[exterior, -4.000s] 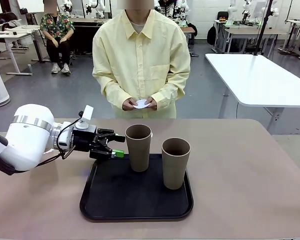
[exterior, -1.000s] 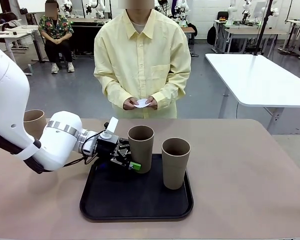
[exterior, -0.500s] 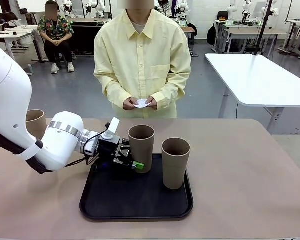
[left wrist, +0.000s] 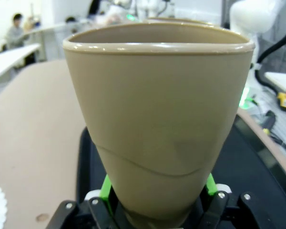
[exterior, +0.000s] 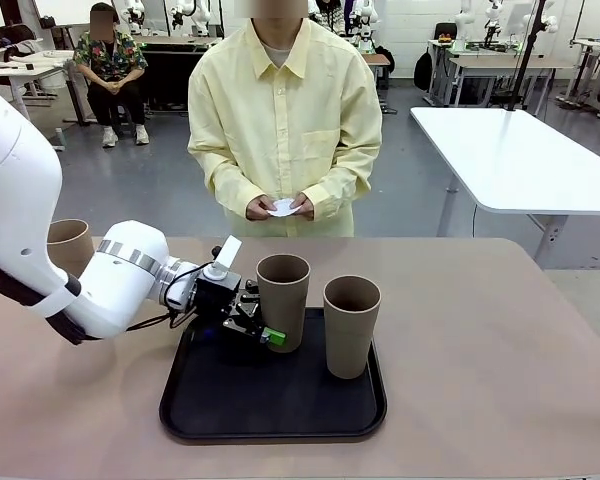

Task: Place coasters on the table and set cups on them.
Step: Take one Reusable plastic cup from the Flat Tray and place it on a coaster set by the human.

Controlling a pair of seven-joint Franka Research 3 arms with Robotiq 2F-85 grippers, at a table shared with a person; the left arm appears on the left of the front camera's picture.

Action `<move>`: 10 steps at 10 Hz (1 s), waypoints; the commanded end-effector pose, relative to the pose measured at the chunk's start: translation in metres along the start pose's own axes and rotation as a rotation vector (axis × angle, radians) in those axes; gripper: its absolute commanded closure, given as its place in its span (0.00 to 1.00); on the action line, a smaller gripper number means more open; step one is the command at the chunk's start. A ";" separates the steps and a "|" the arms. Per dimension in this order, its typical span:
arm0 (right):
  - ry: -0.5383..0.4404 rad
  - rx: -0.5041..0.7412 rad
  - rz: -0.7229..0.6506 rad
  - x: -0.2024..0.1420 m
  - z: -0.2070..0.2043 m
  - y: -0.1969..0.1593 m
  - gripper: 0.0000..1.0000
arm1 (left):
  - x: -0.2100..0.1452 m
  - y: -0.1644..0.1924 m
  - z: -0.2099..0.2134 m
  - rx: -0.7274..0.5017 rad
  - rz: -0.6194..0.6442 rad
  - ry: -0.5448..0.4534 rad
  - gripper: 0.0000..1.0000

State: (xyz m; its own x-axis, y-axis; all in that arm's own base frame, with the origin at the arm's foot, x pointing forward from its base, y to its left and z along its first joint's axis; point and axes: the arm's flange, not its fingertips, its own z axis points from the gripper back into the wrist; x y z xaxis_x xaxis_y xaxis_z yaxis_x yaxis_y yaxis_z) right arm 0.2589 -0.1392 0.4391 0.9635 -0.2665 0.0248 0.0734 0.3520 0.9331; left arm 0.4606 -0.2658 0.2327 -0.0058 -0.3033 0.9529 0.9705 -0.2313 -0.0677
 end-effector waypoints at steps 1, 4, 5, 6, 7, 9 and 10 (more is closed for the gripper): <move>0.001 0.013 -0.001 0.001 0.001 0.000 0.00 | 0.052 -0.004 0.020 -0.113 -0.011 0.044 0.29; 0.001 0.013 -0.001 0.001 0.001 0.000 0.00 | 0.122 0.010 0.040 -0.170 -0.033 0.047 0.29; 0.001 0.013 -0.001 0.001 0.001 0.000 0.00 | 0.138 0.027 0.043 -0.181 -0.009 0.056 0.29; 0.001 0.013 -0.001 0.001 0.001 0.000 0.00 | 0.149 0.044 0.045 -0.206 0.017 0.065 0.29; 0.001 0.013 -0.001 0.001 0.001 0.000 0.00 | 0.160 0.061 0.048 -0.249 0.036 0.067 0.29; 0.001 0.013 -0.001 0.001 0.001 0.000 0.00 | 0.171 0.093 0.054 -0.309 0.053 0.092 0.29; 0.001 0.013 -0.001 0.001 0.001 0.000 0.00 | 0.173 0.106 0.057 -0.333 0.061 0.098 0.29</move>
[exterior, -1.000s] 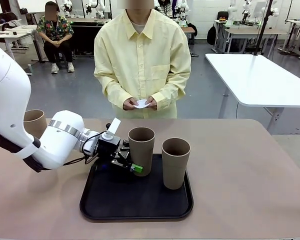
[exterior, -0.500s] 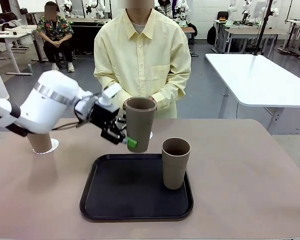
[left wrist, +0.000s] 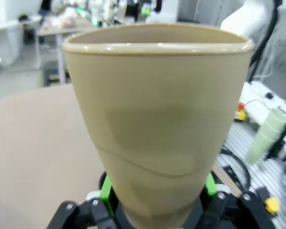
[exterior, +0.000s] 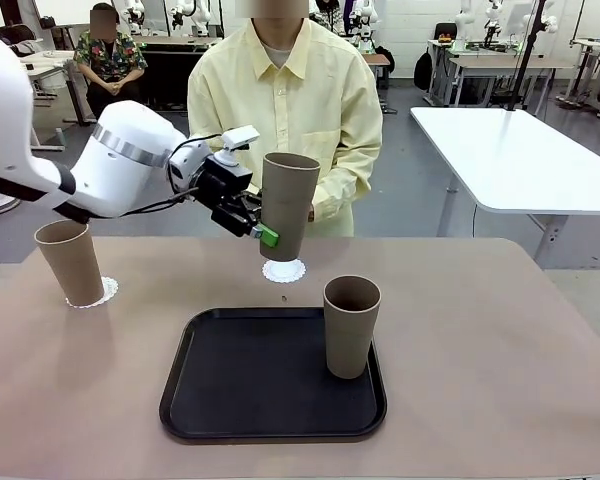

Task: Place coasters on the table and set cups on them.
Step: Take one Reusable plastic cup from the Flat Tray and place it on a coaster set by the human.

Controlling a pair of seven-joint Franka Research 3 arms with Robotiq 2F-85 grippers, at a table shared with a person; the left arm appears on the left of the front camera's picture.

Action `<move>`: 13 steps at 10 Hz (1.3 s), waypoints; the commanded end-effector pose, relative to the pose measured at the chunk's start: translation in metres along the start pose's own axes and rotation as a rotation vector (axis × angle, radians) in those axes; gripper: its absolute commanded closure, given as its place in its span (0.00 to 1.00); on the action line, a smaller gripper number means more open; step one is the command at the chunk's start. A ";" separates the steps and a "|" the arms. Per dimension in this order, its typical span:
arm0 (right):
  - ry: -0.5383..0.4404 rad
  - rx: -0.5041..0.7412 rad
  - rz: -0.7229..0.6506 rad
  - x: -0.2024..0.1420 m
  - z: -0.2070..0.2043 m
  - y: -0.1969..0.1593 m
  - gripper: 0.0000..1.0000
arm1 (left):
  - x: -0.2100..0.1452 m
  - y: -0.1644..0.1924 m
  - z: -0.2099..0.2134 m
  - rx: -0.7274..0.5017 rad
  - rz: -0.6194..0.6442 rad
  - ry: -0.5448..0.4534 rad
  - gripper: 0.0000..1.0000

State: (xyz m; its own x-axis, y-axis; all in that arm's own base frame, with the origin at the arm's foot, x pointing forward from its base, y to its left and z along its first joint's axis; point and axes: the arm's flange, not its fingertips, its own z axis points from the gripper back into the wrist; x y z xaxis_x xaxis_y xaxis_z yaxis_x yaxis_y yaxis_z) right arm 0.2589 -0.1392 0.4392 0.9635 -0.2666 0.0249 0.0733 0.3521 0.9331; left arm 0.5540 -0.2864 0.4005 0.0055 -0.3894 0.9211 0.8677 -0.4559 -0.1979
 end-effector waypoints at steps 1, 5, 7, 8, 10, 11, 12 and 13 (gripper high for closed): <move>0.002 0.013 -0.001 0.001 0.001 0.000 0.00 | 0.009 0.030 0.015 -0.091 0.015 0.018 0.29; 0.002 0.013 -0.001 0.001 0.001 0.000 0.00 | -0.002 0.030 0.014 -0.087 -0.004 0.010 0.29; 0.002 0.013 -0.001 0.001 0.001 0.000 0.00 | -0.002 0.030 0.014 -0.087 -0.004 0.010 0.29; 0.002 0.013 -0.001 0.001 0.001 0.000 0.00 | -0.002 0.030 0.014 -0.087 -0.004 0.010 0.29; 0.002 0.013 -0.001 0.001 0.001 0.000 0.00 | -0.015 0.042 0.006 -0.084 -0.098 0.017 0.20; 0.002 0.013 -0.001 0.001 0.001 0.000 0.00 | -0.022 0.050 0.001 -0.087 -0.164 0.030 0.20; 0.002 0.013 -0.001 0.001 0.001 0.000 0.00 | -0.028 0.057 -0.004 -0.109 -0.213 0.056 0.20; 0.002 0.013 -0.001 0.001 0.001 0.000 0.00 | -0.030 0.064 -0.006 -0.148 -0.254 0.075 0.20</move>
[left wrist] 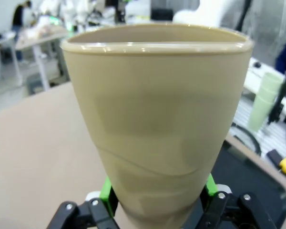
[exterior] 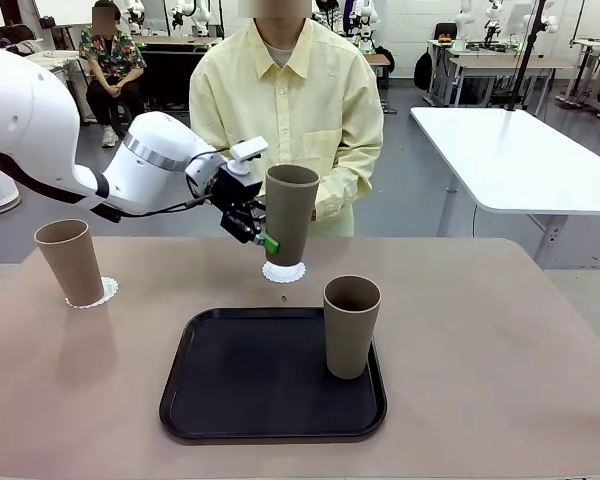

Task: Place coasters on the table and set cups on them.
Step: Take one Reusable plastic cup from the Flat Tray and place it on a coaster set by the human.

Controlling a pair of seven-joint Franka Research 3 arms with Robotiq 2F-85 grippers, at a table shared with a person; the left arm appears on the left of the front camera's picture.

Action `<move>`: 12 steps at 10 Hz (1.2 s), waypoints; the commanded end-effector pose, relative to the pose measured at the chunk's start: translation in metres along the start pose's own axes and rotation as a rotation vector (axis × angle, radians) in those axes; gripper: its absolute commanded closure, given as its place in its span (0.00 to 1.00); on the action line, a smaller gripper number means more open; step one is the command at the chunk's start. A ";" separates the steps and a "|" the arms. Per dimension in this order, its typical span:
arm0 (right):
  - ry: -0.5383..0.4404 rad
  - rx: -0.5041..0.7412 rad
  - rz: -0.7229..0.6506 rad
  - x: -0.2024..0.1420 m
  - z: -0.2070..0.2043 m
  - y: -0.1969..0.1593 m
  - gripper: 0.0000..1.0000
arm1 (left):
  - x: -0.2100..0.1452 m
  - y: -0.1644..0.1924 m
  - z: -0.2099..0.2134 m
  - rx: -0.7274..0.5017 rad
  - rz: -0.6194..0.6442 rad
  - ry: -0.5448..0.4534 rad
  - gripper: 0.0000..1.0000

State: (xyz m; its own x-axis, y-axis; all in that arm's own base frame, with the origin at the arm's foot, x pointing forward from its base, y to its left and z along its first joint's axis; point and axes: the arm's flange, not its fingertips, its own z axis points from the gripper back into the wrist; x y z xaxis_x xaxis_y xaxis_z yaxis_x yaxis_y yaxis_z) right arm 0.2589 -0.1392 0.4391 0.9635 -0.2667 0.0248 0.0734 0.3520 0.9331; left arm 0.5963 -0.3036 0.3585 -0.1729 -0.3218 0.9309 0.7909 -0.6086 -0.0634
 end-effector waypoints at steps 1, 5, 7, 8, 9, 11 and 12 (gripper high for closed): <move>0.002 0.013 -0.001 0.001 0.000 0.000 0.00 | -0.001 0.018 0.004 -0.064 -0.089 0.037 0.20; 0.002 0.013 -0.001 0.001 0.000 0.000 0.00 | -0.001 0.050 0.037 -0.037 -0.098 -0.009 0.20; 0.002 0.013 -0.001 0.001 0.000 0.000 0.00 | -0.002 0.058 0.052 -0.016 -0.063 -0.042 0.20; 0.002 0.013 -0.001 0.001 0.000 0.000 0.00 | 0.003 0.057 0.050 -0.005 -0.034 -0.033 0.20; 0.002 0.013 -0.001 0.001 0.000 0.000 0.00 | -0.008 0.040 0.043 -0.015 -0.094 0.003 0.20; 0.002 0.013 -0.001 0.001 0.000 0.000 0.00 | -0.008 0.040 0.043 -0.015 -0.094 0.003 0.20; 0.002 0.013 -0.001 0.001 0.000 0.000 0.00 | -0.008 0.040 0.043 -0.015 -0.094 0.003 0.20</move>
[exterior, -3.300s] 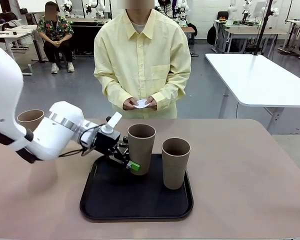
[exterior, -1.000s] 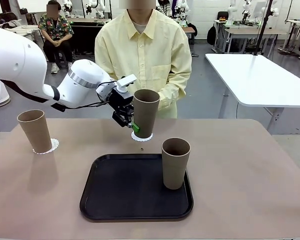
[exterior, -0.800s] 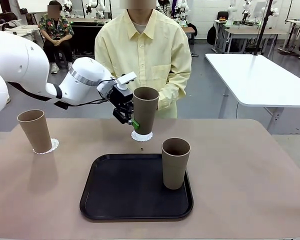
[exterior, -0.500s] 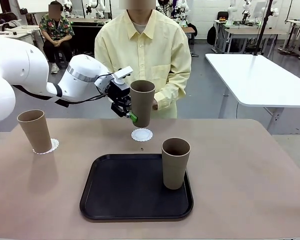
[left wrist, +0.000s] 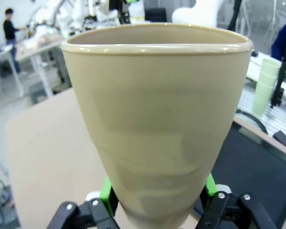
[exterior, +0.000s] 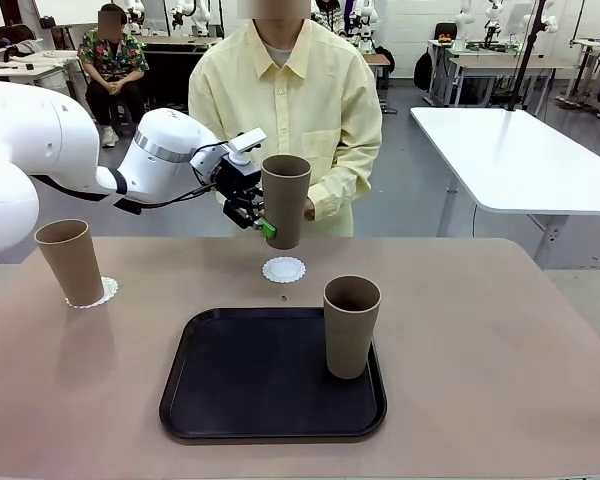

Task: Place coasters on the table and set cups on them.
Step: Take one Reusable plastic cup from the Flat Tray and place it on a coaster set by the human.

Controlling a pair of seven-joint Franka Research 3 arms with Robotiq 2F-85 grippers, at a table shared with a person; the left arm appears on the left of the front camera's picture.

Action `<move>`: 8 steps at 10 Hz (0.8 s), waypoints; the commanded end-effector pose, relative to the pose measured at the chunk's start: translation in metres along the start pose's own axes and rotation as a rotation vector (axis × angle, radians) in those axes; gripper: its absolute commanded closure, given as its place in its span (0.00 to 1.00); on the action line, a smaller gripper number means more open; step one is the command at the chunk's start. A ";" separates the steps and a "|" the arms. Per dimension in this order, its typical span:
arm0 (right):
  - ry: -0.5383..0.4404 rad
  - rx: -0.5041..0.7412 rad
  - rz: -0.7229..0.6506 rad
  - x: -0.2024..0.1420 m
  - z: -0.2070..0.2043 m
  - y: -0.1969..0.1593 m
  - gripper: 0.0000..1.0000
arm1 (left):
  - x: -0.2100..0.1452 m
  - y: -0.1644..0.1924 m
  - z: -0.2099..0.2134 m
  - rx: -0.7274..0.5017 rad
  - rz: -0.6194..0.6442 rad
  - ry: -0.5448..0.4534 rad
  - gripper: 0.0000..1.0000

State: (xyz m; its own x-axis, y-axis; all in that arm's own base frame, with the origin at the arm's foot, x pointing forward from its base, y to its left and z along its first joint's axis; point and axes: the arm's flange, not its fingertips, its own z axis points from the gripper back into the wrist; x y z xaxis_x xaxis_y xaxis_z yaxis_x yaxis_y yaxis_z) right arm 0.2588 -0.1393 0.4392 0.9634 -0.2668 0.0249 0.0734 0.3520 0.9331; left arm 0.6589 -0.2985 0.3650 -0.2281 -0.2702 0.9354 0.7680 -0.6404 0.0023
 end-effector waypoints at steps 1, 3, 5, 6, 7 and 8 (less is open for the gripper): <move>0.002 0.013 -0.001 0.001 0.000 0.000 0.00 | -0.001 0.000 0.001 0.001 0.002 0.001 0.19; 0.002 0.013 -0.001 0.001 0.000 0.000 0.00 | -0.012 0.012 0.016 0.126 -0.001 -0.037 0.19; 0.002 0.013 -0.001 0.001 0.000 0.000 0.00 | -0.025 0.024 0.029 0.160 -0.039 -0.020 0.19; 0.002 0.013 -0.001 0.001 0.000 0.000 0.00 | -0.031 0.030 0.035 0.156 -0.061 0.002 0.19; 0.002 0.013 -0.001 0.001 0.000 0.000 0.00 | -0.036 0.036 0.038 0.175 -0.047 0.002 0.19; 0.002 0.013 -0.001 0.001 0.000 0.000 0.00 | -0.042 0.043 0.040 0.208 -0.018 -0.010 0.19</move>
State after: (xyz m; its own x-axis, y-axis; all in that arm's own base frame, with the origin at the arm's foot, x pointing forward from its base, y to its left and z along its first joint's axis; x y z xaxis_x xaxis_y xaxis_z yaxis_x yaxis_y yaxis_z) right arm 0.2588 -0.1393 0.4391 0.9634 -0.2669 0.0248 0.0735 0.3520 0.9331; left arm 0.7070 -0.2790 0.3382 -0.2513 -0.2598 0.9324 0.8576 -0.5064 0.0901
